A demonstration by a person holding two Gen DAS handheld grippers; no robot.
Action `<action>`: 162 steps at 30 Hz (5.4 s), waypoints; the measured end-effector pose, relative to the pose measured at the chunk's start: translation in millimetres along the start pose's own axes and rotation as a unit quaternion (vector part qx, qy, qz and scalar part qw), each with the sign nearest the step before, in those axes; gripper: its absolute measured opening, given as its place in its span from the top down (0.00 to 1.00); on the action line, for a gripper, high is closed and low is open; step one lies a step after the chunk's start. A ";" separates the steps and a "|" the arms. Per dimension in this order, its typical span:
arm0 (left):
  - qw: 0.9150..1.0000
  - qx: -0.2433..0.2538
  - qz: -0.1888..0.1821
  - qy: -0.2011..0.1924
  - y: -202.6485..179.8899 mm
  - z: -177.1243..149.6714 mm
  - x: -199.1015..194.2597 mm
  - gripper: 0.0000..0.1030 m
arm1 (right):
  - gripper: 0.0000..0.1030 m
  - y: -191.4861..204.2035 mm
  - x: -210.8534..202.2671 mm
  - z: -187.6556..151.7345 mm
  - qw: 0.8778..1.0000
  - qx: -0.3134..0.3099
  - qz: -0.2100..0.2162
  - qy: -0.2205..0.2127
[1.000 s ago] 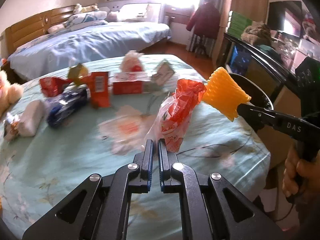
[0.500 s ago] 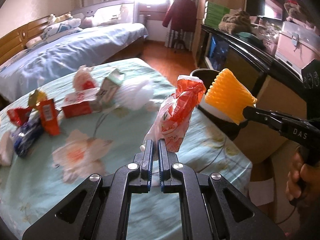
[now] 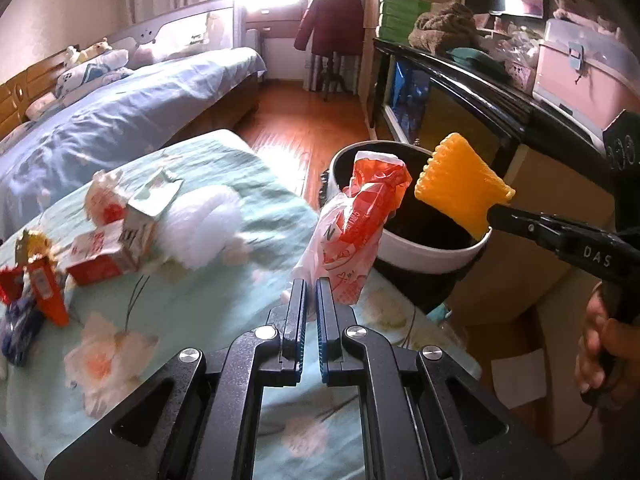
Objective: Collect trash
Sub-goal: 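Carry both items over the bin and open both tools to drop them, then grasp the white foam net with the right tool while the left tool grasps the orange snack bag, then carry both items over the bin and open both tools to drop them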
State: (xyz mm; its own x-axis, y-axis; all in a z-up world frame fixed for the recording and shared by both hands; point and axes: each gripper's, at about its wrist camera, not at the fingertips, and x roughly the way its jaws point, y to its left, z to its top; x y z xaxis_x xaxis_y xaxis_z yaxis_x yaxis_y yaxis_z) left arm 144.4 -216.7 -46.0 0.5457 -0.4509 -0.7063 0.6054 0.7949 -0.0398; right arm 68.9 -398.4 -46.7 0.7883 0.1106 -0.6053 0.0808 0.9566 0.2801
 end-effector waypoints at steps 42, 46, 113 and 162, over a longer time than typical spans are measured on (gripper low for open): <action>0.999 0.033 0.030 -0.001 -27.0 42.4 38.7 0.31 | 0.40 -48.8 36.7 22.4 0.998 0.065 0.005 0.026; 0.999 0.007 0.046 0.000 -9.1 25.6 30.3 0.28 | 0.27 -35.5 36.1 19.8 0.998 0.064 0.018 0.022; 0.966 -0.199 0.167 0.003 199.5 -49.1 -13.3 0.75 | 0.76 122.1 152.1 21.0 0.991 -0.057 0.096 0.075; 0.999 -0.049 0.002 0.002 11.5 0.0 3.0 0.75 | 0.75 -3.2 15.9 -3.2 0.999 0.032 0.019 0.006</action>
State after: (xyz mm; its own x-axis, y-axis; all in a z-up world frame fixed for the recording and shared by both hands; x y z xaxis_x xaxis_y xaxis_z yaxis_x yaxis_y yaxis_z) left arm 153.0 -208.8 -48.6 0.5464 -0.4457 -0.7091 0.5430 0.8331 -0.1052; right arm 79.2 -398.8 -59.6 0.7836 0.1504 -0.6027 0.0904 0.9323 0.3502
